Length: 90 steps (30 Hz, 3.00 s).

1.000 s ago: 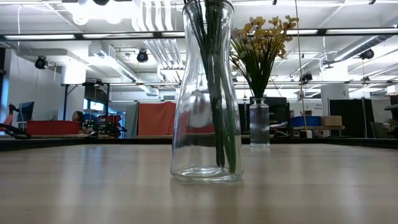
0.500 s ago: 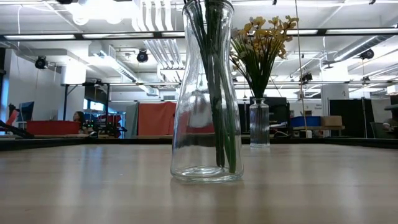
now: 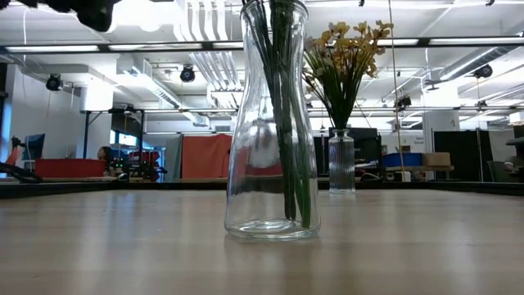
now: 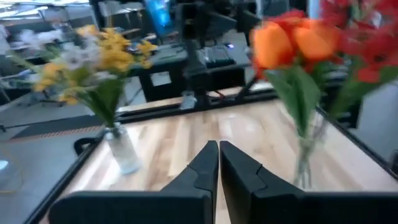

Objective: Sort flowers into vase by color
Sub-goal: Return to Home Position

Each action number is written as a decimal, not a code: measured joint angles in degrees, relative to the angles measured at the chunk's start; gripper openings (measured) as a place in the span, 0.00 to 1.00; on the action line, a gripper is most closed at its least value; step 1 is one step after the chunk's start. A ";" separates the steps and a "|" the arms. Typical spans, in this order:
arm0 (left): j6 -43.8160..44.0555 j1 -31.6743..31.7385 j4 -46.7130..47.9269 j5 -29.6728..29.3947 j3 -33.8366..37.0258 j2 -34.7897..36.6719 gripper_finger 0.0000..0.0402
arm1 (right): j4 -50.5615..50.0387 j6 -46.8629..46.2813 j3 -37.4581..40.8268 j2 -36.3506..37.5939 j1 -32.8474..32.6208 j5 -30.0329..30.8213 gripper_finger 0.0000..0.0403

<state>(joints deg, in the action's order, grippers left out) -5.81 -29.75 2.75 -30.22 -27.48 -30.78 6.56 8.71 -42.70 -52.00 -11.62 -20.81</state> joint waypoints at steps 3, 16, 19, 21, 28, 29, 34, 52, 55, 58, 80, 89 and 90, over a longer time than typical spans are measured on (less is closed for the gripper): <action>0.12 6.14 0.34 6.50 1.85 4.13 0.00 | 1.45 1.82 0.64 0.37 5.17 -7.38 0.66; 0.54 24.21 0.95 24.82 10.49 21.88 0.00 | 4.82 3.16 8.05 10.30 8.73 -7.67 0.66; 0.51 25.99 1.47 25.29 11.39 24.50 0.00 | 5.08 2.73 9.23 13.51 11.34 -7.68 0.66; 0.51 26.64 1.43 25.29 12.38 25.73 0.00 | 4.99 2.59 10.25 15.34 13.05 -7.68 0.66; 0.47 27.55 1.24 25.31 14.40 27.57 0.00 | 4.84 -0.25 13.06 20.02 18.03 -7.74 0.66; 0.38 27.64 1.28 25.31 14.40 27.68 0.00 | 4.85 -0.43 13.42 20.66 18.42 -7.74 0.66; 0.50 27.71 2.22 25.40 14.48 28.36 0.00 | 3.09 -1.15 15.72 26.12 18.80 -8.17 0.66; 6.87 27.71 -8.88 32.87 26.90 30.06 0.00 | 5.97 -8.90 38.23 51.66 19.14 0.06 0.66; 8.34 27.70 -7.75 33.19 26.90 29.65 0.00 | 0.78 -11.98 42.01 50.22 19.15 10.72 0.66; 8.73 27.70 -8.27 33.01 26.90 29.02 0.00 | -4.16 -10.81 42.04 48.91 19.18 14.82 0.66; 10.85 27.70 -8.24 28.68 26.48 26.28 0.00 | -0.34 -8.69 42.05 48.51 19.15 14.84 0.66; 10.87 27.70 -8.29 28.68 26.48 25.04 0.00 | -0.34 -8.67 42.06 48.51 19.15 14.84 0.66; 10.87 27.70 -8.27 28.70 26.48 24.90 0.00 | -0.34 -8.68 42.06 48.51 19.15 14.84 0.66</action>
<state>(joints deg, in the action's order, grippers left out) 5.06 -2.04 -5.52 -1.52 -0.99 -5.88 6.22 0.03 -0.64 -3.49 7.53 -5.98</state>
